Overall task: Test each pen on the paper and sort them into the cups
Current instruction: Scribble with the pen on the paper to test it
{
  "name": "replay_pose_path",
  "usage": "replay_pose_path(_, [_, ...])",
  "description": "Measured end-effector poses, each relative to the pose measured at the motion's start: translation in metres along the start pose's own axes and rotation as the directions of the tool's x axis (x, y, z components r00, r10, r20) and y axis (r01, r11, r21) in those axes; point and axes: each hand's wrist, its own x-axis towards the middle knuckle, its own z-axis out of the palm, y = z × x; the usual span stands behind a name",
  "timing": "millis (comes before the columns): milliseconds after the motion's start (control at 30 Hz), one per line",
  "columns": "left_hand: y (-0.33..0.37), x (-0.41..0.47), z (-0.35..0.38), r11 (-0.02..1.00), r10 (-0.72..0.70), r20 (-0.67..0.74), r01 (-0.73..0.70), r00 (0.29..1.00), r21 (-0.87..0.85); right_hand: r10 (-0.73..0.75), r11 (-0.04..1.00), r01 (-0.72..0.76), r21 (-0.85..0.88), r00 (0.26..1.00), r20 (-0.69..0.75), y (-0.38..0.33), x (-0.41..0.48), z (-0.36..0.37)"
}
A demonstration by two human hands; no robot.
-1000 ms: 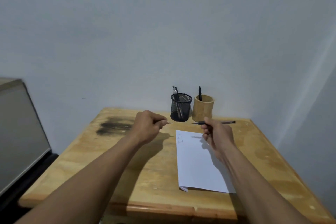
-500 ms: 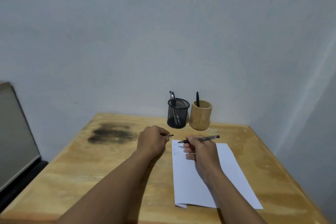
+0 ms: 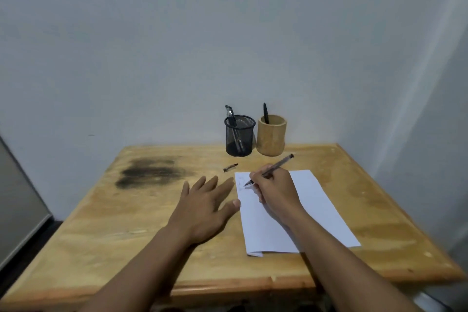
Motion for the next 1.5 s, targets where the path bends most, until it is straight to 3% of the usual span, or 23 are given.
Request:
replay_pose_path(167, [0.003, -0.001, 0.002, 0.994, -0.016, 0.046, 0.011, 0.999, 0.109, -0.083, 0.983, 0.074, -0.168, 0.995, -0.049, -0.001, -0.007, 0.001])
replay_pose_path(467, [0.005, 0.001, 0.002, 0.988, -0.034, 0.073, 0.022, 0.997, 0.152, -0.095, 0.961, 0.093, -0.26, 0.995, 0.004, -0.003, -0.013, 0.002])
replay_pose_path(1500, [0.007, -0.001, 0.001, 0.987, -0.042, 0.062, 0.031, 0.997, 0.159, -0.093, 0.961, 0.074, -0.265, 0.994, -0.059, -0.002, -0.013, 0.002])
